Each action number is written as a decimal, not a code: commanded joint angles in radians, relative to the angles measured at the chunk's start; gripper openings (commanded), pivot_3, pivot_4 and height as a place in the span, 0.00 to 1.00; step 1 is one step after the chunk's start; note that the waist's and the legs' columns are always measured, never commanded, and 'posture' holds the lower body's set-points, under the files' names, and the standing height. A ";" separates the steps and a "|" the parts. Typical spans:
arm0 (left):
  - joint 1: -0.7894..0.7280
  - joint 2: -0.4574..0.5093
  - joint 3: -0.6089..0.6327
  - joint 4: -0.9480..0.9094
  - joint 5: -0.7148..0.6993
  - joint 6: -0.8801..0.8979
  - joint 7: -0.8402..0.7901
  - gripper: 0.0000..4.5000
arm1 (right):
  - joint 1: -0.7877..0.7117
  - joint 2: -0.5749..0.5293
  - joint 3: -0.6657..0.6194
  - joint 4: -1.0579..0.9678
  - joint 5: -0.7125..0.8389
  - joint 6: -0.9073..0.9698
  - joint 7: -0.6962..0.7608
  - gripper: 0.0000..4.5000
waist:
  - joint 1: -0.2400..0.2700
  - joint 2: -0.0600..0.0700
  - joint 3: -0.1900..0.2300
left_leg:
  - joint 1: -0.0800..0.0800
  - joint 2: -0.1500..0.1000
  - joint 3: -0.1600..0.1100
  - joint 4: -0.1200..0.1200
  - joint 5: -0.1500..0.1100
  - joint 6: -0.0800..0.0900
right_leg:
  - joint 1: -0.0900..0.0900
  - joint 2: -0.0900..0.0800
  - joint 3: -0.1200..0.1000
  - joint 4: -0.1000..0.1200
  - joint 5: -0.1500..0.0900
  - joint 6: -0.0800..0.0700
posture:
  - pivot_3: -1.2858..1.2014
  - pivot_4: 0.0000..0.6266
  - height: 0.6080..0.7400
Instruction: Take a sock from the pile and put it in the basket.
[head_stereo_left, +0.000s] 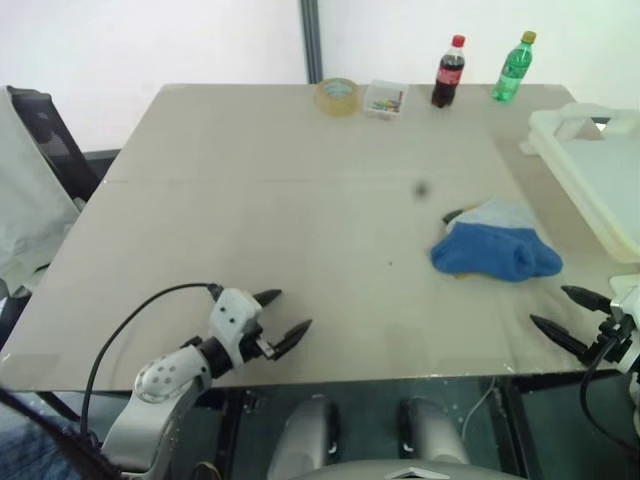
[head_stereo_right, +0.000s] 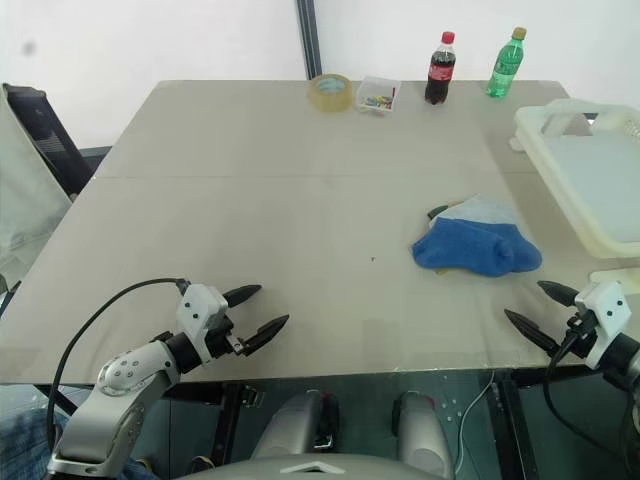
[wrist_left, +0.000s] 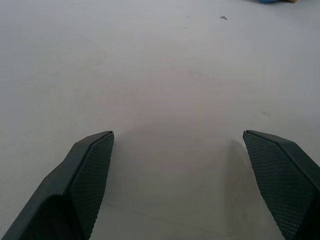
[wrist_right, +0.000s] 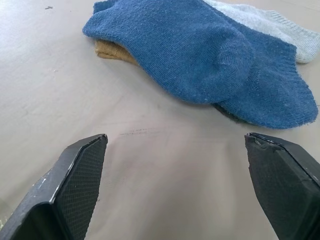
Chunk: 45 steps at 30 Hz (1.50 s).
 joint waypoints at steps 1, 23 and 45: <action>0.061 0.019 0.032 -0.033 -0.030 0.001 -0.033 0.99 | 0.023 -0.026 -0.059 -0.029 0.037 0.005 0.035 1.00 | 0.000 0.000 0.000 | 0.000 0.000 0.000 0.000 0.000 0.000 | 0.000 0.000 0.000 0.000 0.000 0.000 | 0.52 0.24 1.00; 0.115 0.019 0.125 -0.043 -0.124 -0.080 -0.150 0.99 | 0.043 -0.014 -0.053 -0.031 0.034 -0.003 0.053 1.00 | 0.000 -0.001 0.000 | -0.001 0.000 0.001 0.000 0.000 0.000 | -0.001 0.000 0.001 0.000 0.000 0.000 | 0.52 0.24 1.00; -0.007 0.183 0.289 -0.147 -0.348 -0.004 -0.295 0.99 | -0.437 -0.002 0.518 -0.500 -0.387 0.639 -0.365 1.00 | 0.000 -0.004 0.003 | -0.005 0.000 0.001 0.001 0.001 -0.001 | -0.004 0.001 0.000 0.001 0.000 -0.001 | 0.52 0.24 1.00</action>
